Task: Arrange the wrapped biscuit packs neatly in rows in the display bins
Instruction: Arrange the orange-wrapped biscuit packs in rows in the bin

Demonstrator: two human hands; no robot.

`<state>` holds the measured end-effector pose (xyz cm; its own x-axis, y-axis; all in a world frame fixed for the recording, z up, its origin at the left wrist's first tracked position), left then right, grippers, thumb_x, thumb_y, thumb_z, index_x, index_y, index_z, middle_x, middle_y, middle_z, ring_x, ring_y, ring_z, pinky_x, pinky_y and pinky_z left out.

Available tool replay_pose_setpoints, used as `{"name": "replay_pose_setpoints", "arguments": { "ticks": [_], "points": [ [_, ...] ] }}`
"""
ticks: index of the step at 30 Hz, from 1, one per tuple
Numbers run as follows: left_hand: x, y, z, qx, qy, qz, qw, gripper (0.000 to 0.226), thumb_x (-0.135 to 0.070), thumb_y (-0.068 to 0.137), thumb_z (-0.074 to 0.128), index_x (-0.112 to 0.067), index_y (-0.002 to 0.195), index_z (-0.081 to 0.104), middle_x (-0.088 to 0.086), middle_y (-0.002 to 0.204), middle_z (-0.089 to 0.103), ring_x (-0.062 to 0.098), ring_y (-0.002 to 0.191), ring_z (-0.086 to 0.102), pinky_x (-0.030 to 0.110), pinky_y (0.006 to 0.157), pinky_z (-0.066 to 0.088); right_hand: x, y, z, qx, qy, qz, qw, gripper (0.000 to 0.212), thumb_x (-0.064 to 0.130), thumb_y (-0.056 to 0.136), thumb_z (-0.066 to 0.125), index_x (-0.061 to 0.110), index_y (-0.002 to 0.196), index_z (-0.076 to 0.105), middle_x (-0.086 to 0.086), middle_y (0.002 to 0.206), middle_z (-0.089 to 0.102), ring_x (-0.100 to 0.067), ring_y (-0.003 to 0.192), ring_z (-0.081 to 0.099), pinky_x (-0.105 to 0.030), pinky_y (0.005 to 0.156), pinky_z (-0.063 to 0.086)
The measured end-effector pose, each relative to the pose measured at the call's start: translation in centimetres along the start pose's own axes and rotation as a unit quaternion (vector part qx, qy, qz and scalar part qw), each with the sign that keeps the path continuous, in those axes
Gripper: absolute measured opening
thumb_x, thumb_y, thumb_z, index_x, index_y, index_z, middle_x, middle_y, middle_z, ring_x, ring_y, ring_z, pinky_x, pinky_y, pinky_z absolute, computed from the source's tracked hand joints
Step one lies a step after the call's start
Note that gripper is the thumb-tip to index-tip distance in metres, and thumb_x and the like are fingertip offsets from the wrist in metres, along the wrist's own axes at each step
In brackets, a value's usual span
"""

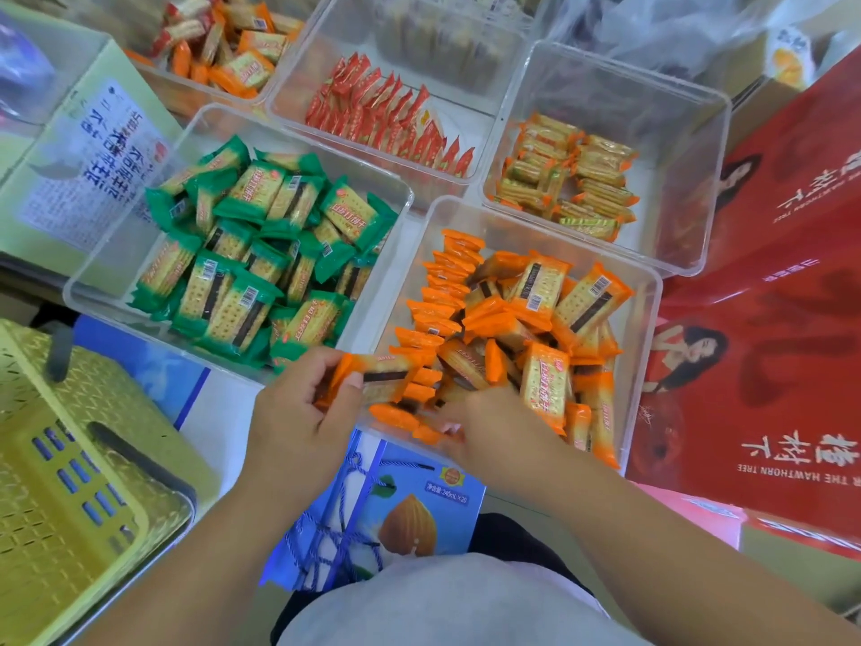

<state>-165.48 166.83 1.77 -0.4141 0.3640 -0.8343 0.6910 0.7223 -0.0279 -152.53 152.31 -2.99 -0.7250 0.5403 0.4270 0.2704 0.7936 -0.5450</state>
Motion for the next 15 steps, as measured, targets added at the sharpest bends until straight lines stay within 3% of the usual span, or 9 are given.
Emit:
{"name": "replay_pose_setpoints", "arguments": {
  "ticks": [3, 6, 10, 13, 15],
  "points": [
    [-0.6, 0.1, 0.6, 0.031, 0.007, 0.016, 0.999, 0.013, -0.047, 0.093, 0.049, -0.042, 0.097, 0.060, -0.017, 0.090, 0.061, 0.011, 0.080, 0.058, 0.017, 0.063, 0.042, -0.5, 0.4, 1.5, 0.067, -0.107, 0.011, 0.992, 0.021, 0.012, 0.094, 0.056, 0.022, 0.105, 0.070, -0.004, 0.091, 0.068, -0.026, 0.082, 0.063, -0.039, 0.072, 0.058],
    [-1.8, 0.3, 2.1, 0.093, 0.017, 0.046, 0.994, 0.020, -0.047, 0.093, 0.051, -0.036, 0.103, 0.065, -0.019, 0.090, 0.061, 0.007, 0.085, 0.057, 0.014, 0.067, 0.040, -0.7, 0.7, 1.8, 0.081, -0.143, -0.004, 0.986, 0.034, 0.004, 0.091, 0.053, 0.025, 0.115, 0.066, -0.003, 0.089, 0.064, -0.026, 0.083, 0.062, -0.039, 0.068, 0.057],
    [-3.9, 0.3, 5.1, 0.174, 0.091, 0.133, 0.972, 0.019, -0.032, 0.094, 0.062, -0.023, 0.108, 0.071, -0.013, 0.093, 0.057, 0.005, 0.084, 0.049, 0.021, 0.074, 0.042, -2.2, 0.3, 0.3, 0.012, -0.146, 0.018, 0.989, 0.026, 0.008, 0.094, 0.057, 0.026, 0.112, 0.062, 0.004, 0.092, 0.052, -0.026, 0.086, 0.062, -0.035, 0.059, 0.046],
    [-4.9, 0.1, 7.5, 0.232, 0.112, 0.149, 0.955, 0.014, -0.024, 0.094, 0.065, -0.018, 0.104, 0.071, -0.002, 0.095, 0.058, 0.017, 0.086, 0.052, 0.038, 0.073, 0.048, -3.8, -0.3, -0.4, -0.021, -0.165, 0.046, 0.985, 0.035, 0.006, 0.091, 0.058, 0.026, 0.119, 0.060, 0.004, 0.110, 0.053, -0.023, 0.095, 0.061, -0.036, 0.060, 0.048],
    [-5.3, -0.3, 8.9, 0.265, 0.131, 0.158, 0.942, 0.017, -0.027, 0.094, 0.065, -0.018, 0.106, 0.072, 0.002, 0.097, 0.058, 0.018, 0.089, 0.052, 0.040, 0.076, 0.046, -4.1, -0.3, -0.2, -0.022, -0.165, 0.050, 0.985, 0.041, 0.007, 0.091, 0.059, 0.026, 0.127, 0.057, 0.003, 0.112, 0.053, -0.023, 0.101, 0.058, -0.034, 0.061, 0.044]
  ]
}}
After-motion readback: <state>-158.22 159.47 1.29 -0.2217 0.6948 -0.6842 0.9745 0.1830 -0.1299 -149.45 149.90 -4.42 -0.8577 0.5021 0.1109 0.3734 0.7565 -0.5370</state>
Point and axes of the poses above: each hand's wrist, its own y-axis towards the middle knuckle, its own z-axis out of the palm, x = y × z, the point moved 8 cm from there along y, towards the middle knuckle
